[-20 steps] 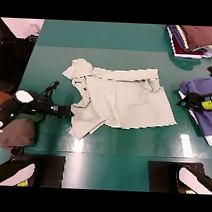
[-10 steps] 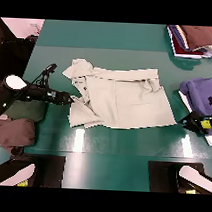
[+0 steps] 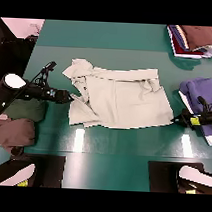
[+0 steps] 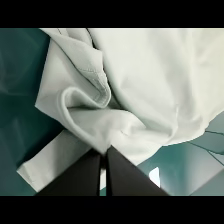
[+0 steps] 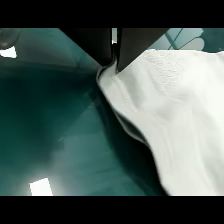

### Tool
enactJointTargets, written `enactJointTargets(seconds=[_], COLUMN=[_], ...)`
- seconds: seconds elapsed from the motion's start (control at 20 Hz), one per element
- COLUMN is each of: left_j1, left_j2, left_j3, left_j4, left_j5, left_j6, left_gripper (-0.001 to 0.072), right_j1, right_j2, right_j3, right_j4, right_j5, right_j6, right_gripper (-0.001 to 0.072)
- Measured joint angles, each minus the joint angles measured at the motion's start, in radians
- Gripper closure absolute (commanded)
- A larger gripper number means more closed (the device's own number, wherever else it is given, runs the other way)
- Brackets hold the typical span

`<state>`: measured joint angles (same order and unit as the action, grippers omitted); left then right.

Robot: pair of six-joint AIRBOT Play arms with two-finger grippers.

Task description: Fold the shirts.

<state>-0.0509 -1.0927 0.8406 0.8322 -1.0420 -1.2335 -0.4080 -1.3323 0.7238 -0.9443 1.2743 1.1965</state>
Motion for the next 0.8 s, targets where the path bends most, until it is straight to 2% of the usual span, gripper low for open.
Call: enactJointTargets(seconds=[0.25,0.5,0.7,0.8], left_j1=[0.0,0.0,0.0,0.0], left_j2=[0.0,0.0,0.003,0.027], left_j3=[0.175,0.646,1.069,1.204], left_j4=[0.008,0.027,0.056,0.07], left_j5=[-0.045,-0.1,-0.114,-0.093], left_j6=[-0.021,-0.025,-0.041,-0.046], left_gripper=[0.0685,0.0685,0.0685,0.0685], right_j1=[0.056,0.118,0.141,0.144], right_j2=[0.092,0.286,0.423,0.475], right_j3=[0.079,0.398,0.709,0.848], right_j4=[0.003,0.008,0.008,0.005], right_j5=[0.003,-0.005,-0.092,-0.14], right_j6=[0.0,0.043,0.077,0.084], right_gripper=[0.0695,0.0695,0.0695,0.0695])
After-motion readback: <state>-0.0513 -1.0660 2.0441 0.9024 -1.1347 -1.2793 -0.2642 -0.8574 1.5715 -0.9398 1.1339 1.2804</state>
